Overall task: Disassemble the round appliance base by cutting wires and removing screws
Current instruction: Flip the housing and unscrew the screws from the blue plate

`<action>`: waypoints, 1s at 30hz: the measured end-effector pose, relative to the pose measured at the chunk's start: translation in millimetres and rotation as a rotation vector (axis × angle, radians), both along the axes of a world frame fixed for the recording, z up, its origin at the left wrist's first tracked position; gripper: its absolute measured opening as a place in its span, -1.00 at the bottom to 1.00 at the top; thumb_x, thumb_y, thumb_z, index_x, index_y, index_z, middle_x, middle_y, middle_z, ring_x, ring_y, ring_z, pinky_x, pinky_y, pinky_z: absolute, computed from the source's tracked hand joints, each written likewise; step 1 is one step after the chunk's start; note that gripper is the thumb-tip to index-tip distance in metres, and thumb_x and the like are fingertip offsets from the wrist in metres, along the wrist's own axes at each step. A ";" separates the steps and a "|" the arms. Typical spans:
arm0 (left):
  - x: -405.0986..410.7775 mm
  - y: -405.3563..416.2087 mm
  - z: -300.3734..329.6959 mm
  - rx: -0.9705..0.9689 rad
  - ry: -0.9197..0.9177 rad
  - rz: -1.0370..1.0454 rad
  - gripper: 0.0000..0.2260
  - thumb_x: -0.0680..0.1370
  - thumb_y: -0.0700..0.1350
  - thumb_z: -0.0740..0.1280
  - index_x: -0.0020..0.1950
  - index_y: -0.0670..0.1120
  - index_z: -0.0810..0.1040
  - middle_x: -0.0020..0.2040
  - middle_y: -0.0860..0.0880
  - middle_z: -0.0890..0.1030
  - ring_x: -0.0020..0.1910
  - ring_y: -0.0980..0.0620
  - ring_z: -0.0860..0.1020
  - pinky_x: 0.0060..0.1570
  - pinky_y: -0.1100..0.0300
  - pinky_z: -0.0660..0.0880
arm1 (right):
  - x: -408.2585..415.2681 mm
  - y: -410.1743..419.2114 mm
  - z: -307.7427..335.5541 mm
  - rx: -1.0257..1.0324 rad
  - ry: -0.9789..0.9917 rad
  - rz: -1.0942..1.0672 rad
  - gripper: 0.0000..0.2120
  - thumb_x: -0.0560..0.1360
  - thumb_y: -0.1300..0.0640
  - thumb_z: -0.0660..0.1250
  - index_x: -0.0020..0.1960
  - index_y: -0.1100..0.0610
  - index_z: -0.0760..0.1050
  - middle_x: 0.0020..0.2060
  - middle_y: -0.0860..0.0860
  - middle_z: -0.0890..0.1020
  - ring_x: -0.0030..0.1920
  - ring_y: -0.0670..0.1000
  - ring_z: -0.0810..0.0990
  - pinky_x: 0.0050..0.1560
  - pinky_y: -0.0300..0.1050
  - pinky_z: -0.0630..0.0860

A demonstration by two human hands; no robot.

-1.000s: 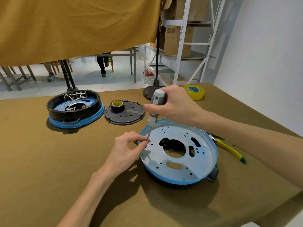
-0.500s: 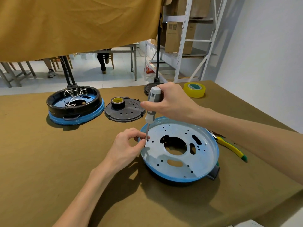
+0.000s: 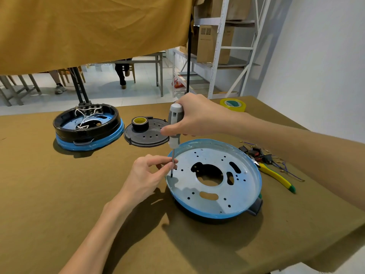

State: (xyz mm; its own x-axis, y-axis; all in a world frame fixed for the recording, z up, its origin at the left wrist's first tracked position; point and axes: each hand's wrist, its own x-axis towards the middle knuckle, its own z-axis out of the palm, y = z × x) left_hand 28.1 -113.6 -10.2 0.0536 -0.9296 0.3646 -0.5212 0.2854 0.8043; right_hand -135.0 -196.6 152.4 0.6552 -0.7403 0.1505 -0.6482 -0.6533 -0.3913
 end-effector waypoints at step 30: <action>-14.1 -4.6 10.5 -0.052 -0.075 0.092 -0.92 0.42 0.05 0.58 -0.19 0.15 0.71 -0.22 0.18 0.63 -0.04 0.16 0.55 -0.10 0.26 0.46 | -0.5 15.9 8.5 -0.450 0.524 0.058 -0.45 0.50 -0.44 0.27 -0.12 0.08 0.46 -0.29 -0.03 0.52 -0.37 -0.04 0.52 -0.50 -0.16 0.29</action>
State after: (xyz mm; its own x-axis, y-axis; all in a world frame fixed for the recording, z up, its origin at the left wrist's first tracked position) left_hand 14.0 -118.2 0.3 0.1082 -0.9016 0.4188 -0.6050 0.2745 0.7474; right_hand -135.5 -180.8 160.9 0.7622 -0.6415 0.0872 -0.6365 -0.7180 0.2815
